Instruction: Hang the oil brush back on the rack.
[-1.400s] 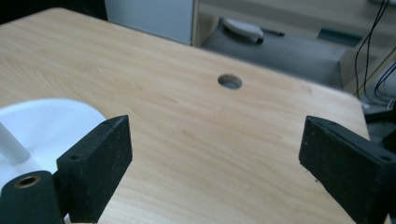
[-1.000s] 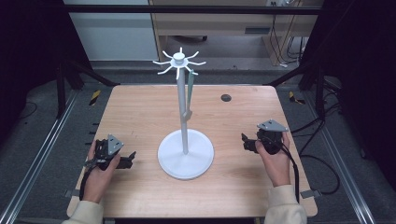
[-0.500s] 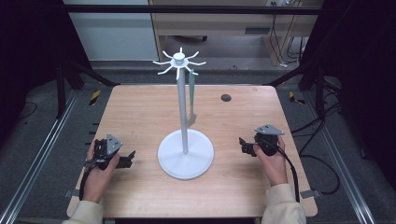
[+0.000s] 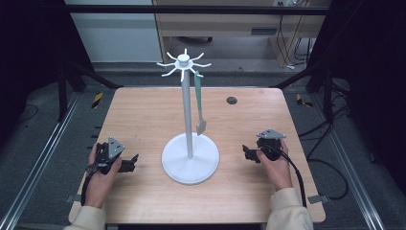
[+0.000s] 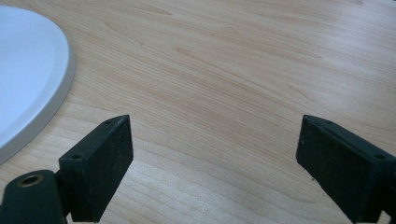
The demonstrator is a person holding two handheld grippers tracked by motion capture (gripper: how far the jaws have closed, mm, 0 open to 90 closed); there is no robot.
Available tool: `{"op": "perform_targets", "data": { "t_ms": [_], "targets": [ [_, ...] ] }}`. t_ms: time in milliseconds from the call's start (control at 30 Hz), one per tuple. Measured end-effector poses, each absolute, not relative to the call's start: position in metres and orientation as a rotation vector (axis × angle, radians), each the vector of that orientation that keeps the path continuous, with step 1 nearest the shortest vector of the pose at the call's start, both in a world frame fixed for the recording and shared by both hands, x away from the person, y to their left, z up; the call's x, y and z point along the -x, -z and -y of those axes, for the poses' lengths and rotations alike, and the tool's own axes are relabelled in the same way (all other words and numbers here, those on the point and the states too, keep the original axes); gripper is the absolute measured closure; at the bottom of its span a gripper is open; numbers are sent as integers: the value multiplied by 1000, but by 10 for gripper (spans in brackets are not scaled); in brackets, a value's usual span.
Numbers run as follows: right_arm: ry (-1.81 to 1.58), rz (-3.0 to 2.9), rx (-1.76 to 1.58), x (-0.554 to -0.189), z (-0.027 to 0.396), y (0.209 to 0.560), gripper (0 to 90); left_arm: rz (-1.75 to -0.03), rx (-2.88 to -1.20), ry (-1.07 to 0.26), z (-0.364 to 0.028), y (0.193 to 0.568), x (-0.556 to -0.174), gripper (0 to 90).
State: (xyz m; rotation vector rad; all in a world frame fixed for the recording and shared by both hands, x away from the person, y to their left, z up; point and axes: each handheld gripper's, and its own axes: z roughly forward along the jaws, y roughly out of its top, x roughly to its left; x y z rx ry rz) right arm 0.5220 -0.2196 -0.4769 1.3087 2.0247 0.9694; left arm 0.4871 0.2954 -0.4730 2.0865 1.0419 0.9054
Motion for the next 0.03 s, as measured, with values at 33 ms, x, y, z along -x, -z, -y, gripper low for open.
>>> {"op": "perform_targets", "data": {
  "t_ms": [33],
  "targets": [
    [-969,-2025,-1309,-522,220,477,113,-1040,-2089,-905,-295,473,-487,29]
  ]
}}
